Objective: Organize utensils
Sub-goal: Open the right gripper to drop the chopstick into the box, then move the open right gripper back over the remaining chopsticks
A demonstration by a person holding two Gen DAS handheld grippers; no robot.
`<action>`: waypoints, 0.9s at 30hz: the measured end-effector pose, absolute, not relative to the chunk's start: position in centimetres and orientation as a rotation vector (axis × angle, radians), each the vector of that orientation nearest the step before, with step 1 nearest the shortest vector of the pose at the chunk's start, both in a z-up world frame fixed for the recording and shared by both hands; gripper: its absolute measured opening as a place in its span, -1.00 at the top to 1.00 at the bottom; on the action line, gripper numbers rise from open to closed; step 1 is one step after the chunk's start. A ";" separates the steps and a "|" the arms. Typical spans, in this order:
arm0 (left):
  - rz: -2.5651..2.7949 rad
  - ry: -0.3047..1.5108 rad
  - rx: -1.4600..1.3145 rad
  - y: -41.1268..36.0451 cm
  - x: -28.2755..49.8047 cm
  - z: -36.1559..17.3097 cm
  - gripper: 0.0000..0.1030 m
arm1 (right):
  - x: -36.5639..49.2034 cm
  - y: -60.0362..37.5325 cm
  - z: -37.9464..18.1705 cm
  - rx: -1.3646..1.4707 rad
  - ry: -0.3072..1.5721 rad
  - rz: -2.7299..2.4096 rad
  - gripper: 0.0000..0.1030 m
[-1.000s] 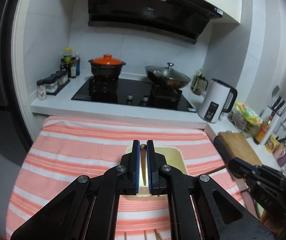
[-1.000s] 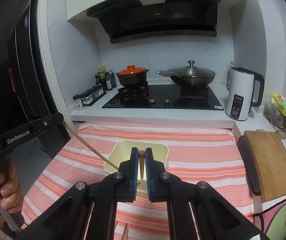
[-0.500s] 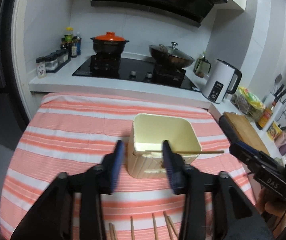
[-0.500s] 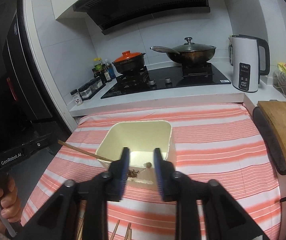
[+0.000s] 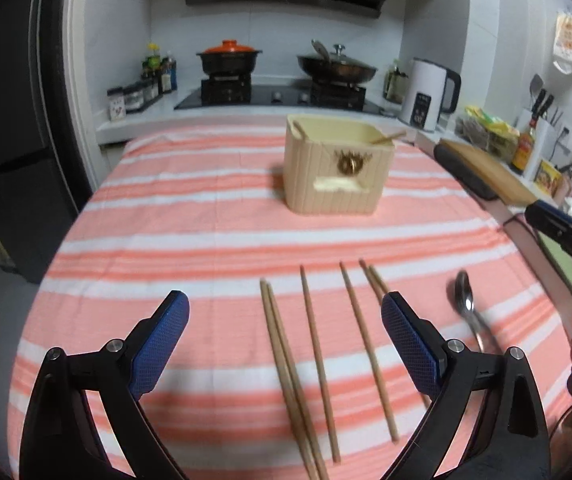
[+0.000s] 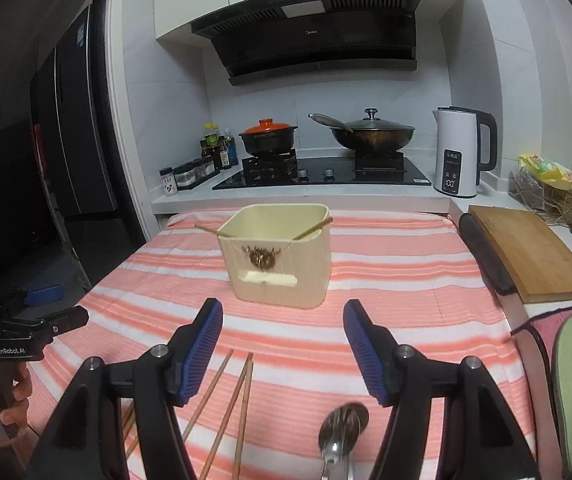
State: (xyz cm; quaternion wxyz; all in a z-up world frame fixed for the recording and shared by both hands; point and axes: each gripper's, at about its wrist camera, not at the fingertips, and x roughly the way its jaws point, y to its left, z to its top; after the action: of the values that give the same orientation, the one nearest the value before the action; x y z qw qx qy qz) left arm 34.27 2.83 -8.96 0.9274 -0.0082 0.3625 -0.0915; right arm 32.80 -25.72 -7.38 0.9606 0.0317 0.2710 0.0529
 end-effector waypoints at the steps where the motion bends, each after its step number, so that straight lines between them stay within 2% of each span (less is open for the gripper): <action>1: -0.193 0.763 -0.019 2.9 33.3 -9.7 -0.83 | 31.5 -25.5 -8.0 0.054 0.551 0.103 -0.25; 2: -0.185 0.771 -0.030 3.2 32.2 -10.4 -0.82 | 30.6 -25.4 -8.5 0.045 0.554 0.100 -0.25; 4: -0.144 0.766 -0.081 4.1 29.9 -11.4 -0.98 | 28.6 -25.1 -9.7 0.021 0.566 0.087 -0.25; 5: -0.121 0.753 -0.105 4.6 28.7 -11.7 -0.99 | 27.7 -24.8 -10.4 0.001 0.574 0.084 -0.25; 11: -0.124 0.780 -0.045 5.3 24.6 -14.7 -0.99 | 23.8 -23.0 -15.0 -0.162 0.668 0.134 -0.25; 20: -0.121 0.835 0.040 4.0 24.0 -18.5 -0.98 | 21.3 -22.2 -18.8 -0.170 0.809 0.210 -0.24; 24: -0.131 0.877 0.013 4.3 24.2 -19.5 -0.98 | 21.5 -21.2 -20.5 -0.173 0.869 0.239 0.14; 27: -0.124 0.897 0.018 4.4 24.1 -20.0 -0.97 | 21.8 -20.5 -21.1 -0.185 0.891 0.255 0.18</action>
State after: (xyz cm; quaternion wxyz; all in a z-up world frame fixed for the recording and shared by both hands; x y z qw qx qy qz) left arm 24.14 4.36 -20.04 0.8992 0.0087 0.4334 -0.0597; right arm 21.75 -20.51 -21.05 0.8904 -0.0891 0.4293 0.1228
